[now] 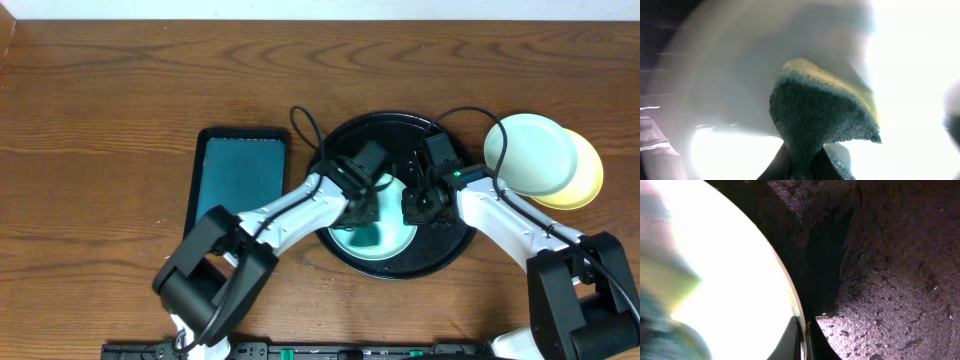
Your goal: Clean dirty plates on tray and stack at the side
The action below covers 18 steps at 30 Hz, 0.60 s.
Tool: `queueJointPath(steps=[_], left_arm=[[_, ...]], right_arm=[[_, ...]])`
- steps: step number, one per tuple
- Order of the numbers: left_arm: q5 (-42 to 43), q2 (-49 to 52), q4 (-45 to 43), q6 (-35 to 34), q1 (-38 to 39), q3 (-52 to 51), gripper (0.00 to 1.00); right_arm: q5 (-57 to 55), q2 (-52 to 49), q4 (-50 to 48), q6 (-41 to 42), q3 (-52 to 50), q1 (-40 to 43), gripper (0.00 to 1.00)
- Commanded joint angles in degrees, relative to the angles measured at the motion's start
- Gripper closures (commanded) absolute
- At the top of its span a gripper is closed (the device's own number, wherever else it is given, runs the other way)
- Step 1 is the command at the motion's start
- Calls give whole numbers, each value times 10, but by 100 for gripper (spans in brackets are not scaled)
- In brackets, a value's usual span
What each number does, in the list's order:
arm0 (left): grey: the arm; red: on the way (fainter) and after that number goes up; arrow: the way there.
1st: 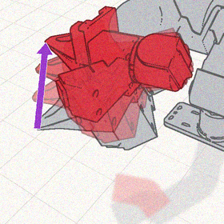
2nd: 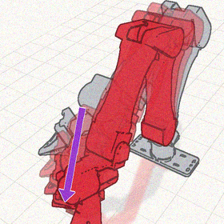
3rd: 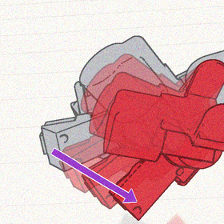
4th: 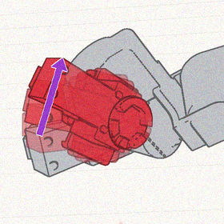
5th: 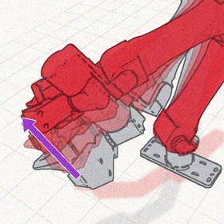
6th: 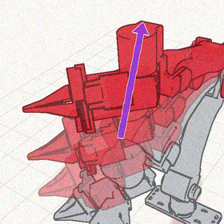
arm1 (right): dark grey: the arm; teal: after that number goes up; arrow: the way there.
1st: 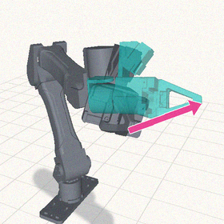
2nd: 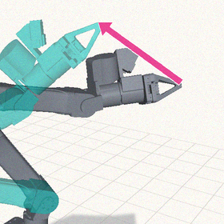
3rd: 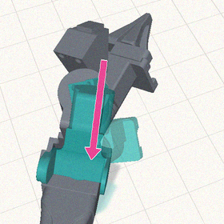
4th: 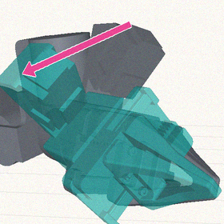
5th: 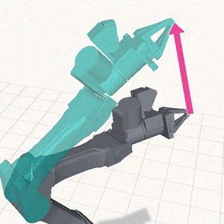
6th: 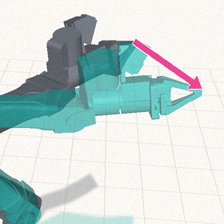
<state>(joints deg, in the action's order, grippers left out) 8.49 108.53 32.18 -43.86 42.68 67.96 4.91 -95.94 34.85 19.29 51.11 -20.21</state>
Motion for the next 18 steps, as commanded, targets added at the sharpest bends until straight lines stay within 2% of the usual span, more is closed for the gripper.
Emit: queueJointPath(steps=[1,3,5,15,18], left_arm=[[-210,-16,66,40,-28,-9,93],[-272,-39,83,49,-28,-3,92],[-292,-63,83,64,-28,0,93],[-268,-200,93,78,-31,2,92],[-272,-249,127,84,-52,2,92]], right_arm=[[-30,-8,9,0,-8,-5,99],[-30,-8,7,0,-8,-5,99],[-30,-8,7,0,-8,-5,99],[-30,-7,7,-1,-8,-5,99],[-31,-6,-4,-37,-6,-5,99]])
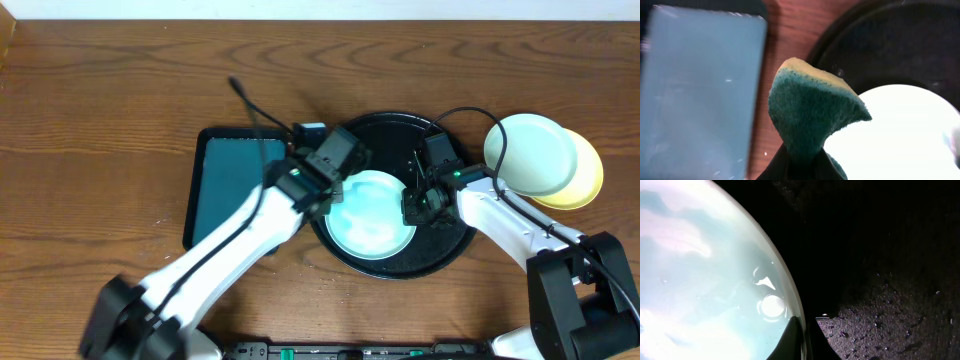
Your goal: Clean dirty plates on tray and stack at the side
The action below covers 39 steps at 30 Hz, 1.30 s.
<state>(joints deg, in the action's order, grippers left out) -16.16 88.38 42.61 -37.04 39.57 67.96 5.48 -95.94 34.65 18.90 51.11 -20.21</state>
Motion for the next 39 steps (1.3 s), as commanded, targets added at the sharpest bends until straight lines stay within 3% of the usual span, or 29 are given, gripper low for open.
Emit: queueJointPath(steps=[1,10,13,16,20,21,25,34,39], left_arm=[[-26,-57,35,21,-32,2,92],[-17,-58,89,75,-204,-32,92],[76,-43,47,152,-266,-68,92],[112,-29,20,173,-296,-91,92],[145,-19,7,173,-315,-96,83],[148,-21,7,174,-315,-95,75],[184,-40,8,188,-315,-87,63],[203,-135,24,188,-315,-85,55],[202,-183,44,188,-315,-85,41]], right_arm=[[-37,-3,-1,-43,-3,-5,99],[-141,130,44,-68,50,-36,99],[-228,184,49,-83,55,-77,99],[-291,218,49,-100,55,-112,99],[-366,244,48,-126,55,-153,99],[-396,248,48,-137,55,-165,99],[-503,251,46,-166,55,-212,99],[-671,251,45,-180,55,-319,99],[-729,251,46,-199,55,-362,99]])
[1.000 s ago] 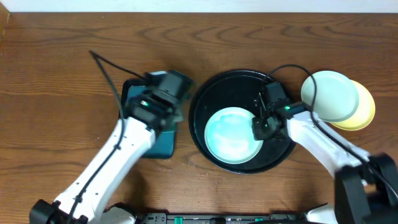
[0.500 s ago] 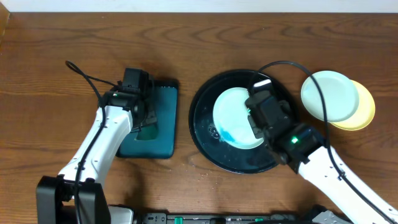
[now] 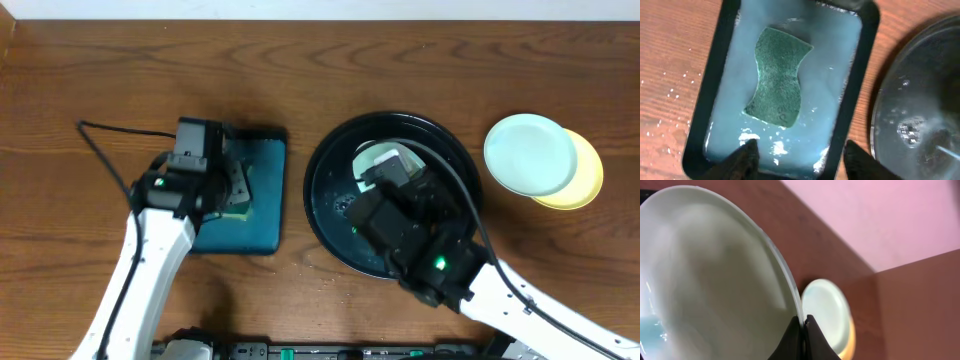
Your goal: Clean dirty plates on tray and stack at the side
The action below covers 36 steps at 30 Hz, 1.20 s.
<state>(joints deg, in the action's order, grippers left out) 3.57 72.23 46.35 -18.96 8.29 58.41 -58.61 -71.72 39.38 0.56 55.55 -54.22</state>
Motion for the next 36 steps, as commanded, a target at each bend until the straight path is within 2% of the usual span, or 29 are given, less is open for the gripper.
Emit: queueJointPath(steps=[1,5,14,36], left_arm=[[5,-27,10,7,-2,11,37],[5,-30,14,7,-2,11,23],[5,-30,14,7,-2,11,21],[5,-30,14,7,-2,11,21]], right_arm=[[-100,9,-1,-16,10,-30,99],[-131,9,-2,-16,10,-54,99],[-153,9,-2,-26,10,-85,99],[-153,9,-10,-30,10,-85,99]])
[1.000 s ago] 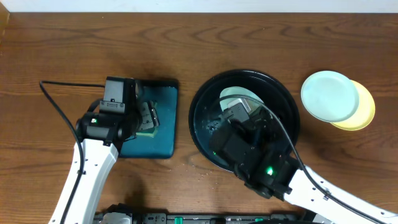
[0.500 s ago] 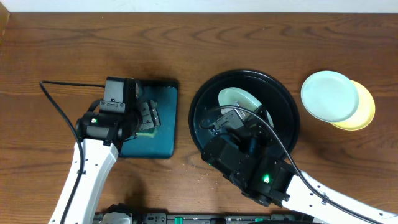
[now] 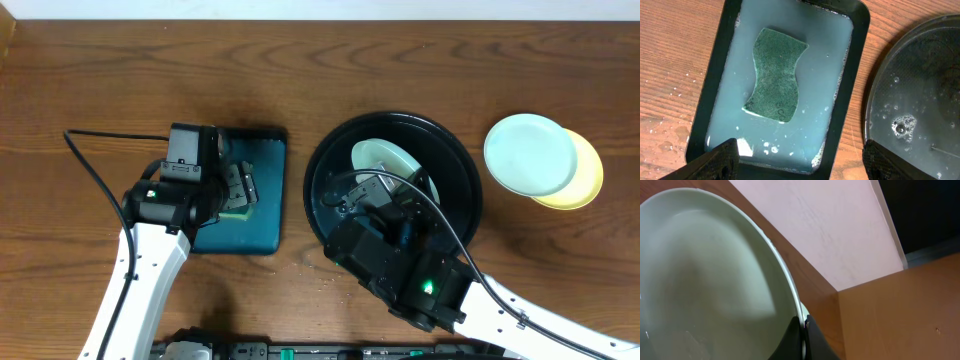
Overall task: Clean dirty plates on tray and stack at the side
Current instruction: 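Carry the pale green plate right and stack it on the plate pile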
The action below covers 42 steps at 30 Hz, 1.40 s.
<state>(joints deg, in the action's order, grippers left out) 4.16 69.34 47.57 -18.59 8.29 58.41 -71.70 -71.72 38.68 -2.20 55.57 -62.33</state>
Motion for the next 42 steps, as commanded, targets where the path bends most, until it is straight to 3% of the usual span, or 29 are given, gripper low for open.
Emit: queueJointPath(steps=[1,26,31,38,42], left_arm=[[-1,-1,2,3,-2,11,21],[-1,-1,2,4,-2,11,20],[-1,-1,2,4,-2,11,20],[-1,-1,2,4,-2,11,20],[-1,-1,2,3,-2,11,20]], right_arm=[[-23,9,-3,-2,10,-4,99],[12,9,-17,24,10,41,99],[272,9,-21,140,10,250,99],[704,1,-80,155,10,607,99],[813,-27,-107,195,10,771,99]])
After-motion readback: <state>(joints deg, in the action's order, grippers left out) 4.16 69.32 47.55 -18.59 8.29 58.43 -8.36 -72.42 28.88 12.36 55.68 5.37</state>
